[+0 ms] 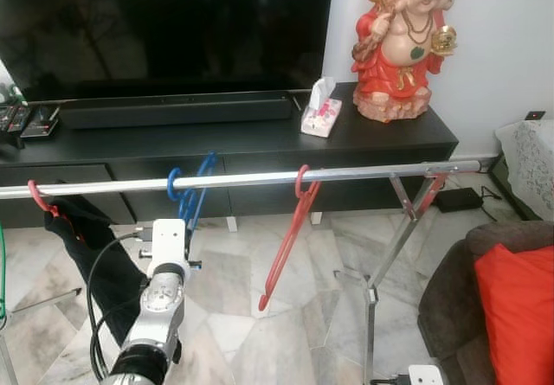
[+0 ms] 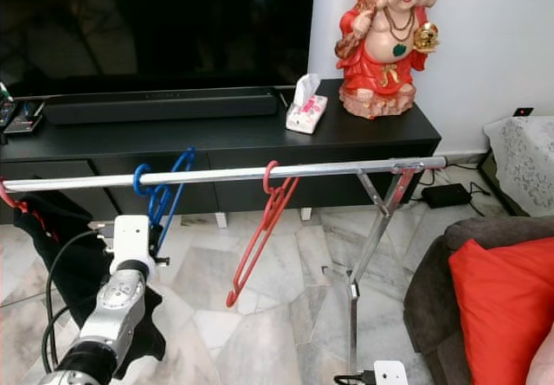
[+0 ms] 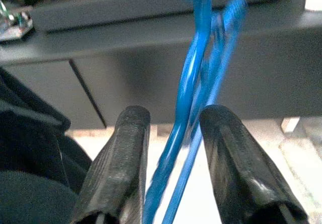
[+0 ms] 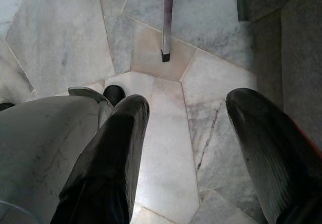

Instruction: Hang hanger

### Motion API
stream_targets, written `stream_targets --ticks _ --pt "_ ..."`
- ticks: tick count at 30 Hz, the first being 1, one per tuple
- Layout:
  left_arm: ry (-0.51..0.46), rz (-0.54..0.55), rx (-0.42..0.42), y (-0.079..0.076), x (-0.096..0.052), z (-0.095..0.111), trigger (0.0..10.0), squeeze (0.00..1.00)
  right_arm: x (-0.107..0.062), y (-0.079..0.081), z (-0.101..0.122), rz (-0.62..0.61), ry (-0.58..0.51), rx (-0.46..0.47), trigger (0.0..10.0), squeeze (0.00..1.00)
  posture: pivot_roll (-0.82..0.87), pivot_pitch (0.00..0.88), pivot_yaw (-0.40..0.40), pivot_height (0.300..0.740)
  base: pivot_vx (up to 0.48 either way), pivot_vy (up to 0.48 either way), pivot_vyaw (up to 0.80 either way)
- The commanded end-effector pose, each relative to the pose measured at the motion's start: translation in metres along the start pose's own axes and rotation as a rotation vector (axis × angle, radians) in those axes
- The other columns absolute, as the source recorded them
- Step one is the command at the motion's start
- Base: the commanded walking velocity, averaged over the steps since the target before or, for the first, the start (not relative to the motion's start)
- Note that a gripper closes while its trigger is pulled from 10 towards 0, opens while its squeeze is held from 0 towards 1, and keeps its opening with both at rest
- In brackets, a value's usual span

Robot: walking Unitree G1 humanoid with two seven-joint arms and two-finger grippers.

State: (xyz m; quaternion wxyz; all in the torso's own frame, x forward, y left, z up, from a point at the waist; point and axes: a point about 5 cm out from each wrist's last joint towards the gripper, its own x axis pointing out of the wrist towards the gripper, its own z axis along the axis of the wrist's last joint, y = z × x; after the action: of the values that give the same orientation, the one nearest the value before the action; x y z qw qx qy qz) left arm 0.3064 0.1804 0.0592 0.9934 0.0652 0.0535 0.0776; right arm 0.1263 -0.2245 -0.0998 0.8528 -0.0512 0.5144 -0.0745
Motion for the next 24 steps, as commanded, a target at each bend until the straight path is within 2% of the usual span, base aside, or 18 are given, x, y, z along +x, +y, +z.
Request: stream_targets --ticks 1,8,15,16,17,19,21,22,24 --pt "-0.057 -0.020 0.003 -0.001 -0.002 0.009 10.0 1.00 0.000 0.001 0.000 0.002 -0.002 0.004 10.0 0.00 -0.19 0.000 -0.003 0.740 0.000 0.000 0.00" --pt "-0.086 -0.043 0.005 -0.001 -0.008 0.014 10.0 1.00 0.000 0.001 0.000 0.003 -0.003 0.004 10.0 0.00 -0.19 0.000 -0.001 0.740 0.000 0.000 0.00" --pt "-0.145 -0.086 0.045 0.006 -0.028 0.021 10.0 1.00 0.000 0.002 0.000 0.004 -0.004 0.004 10.0 0.00 -0.19 0.000 0.001 0.740 0.000 0.000 0.00" --pt "-0.177 -0.134 0.082 0.005 -0.036 0.023 10.0 1.00 0.000 0.003 0.000 0.004 -0.004 0.003 10.0 0.00 -0.19 0.000 0.002 0.740 0.000 0.000 0.00" --pt "-0.177 -0.134 0.082 0.005 -0.036 0.023 10.0 1.00 0.000 0.003 0.000 0.004 -0.004 0.003 10.0 0.00 -0.19 0.000 0.002 0.740 0.000 0.000 0.00" --pt "-0.209 -0.271 0.181 -0.002 -0.050 0.020 10.0 1.00 0.000 0.003 0.000 0.004 -0.004 0.002 10.0 0.00 -0.19 0.000 0.002 0.740 0.000 0.000 0.00" --pt "-0.179 -0.386 0.265 -0.006 -0.060 0.010 10.0 1.00 0.000 0.003 0.000 0.005 -0.005 0.000 10.0 0.00 -0.18 0.000 0.002 0.740 0.000 0.000 0.00" --pt "-0.115 -0.465 0.307 -0.007 -0.067 -0.003 10.0 1.00 0.000 0.003 0.000 0.005 -0.005 0.000 10.0 0.00 -0.18 0.000 0.003 0.740 0.000 0.000 0.00" --pt "-0.002 -0.511 0.302 -0.005 -0.072 -0.022 10.0 1.00 0.000 0.004 0.001 0.006 -0.005 0.000 10.0 0.00 -0.18 0.000 0.004 0.740 0.000 0.000 0.00"
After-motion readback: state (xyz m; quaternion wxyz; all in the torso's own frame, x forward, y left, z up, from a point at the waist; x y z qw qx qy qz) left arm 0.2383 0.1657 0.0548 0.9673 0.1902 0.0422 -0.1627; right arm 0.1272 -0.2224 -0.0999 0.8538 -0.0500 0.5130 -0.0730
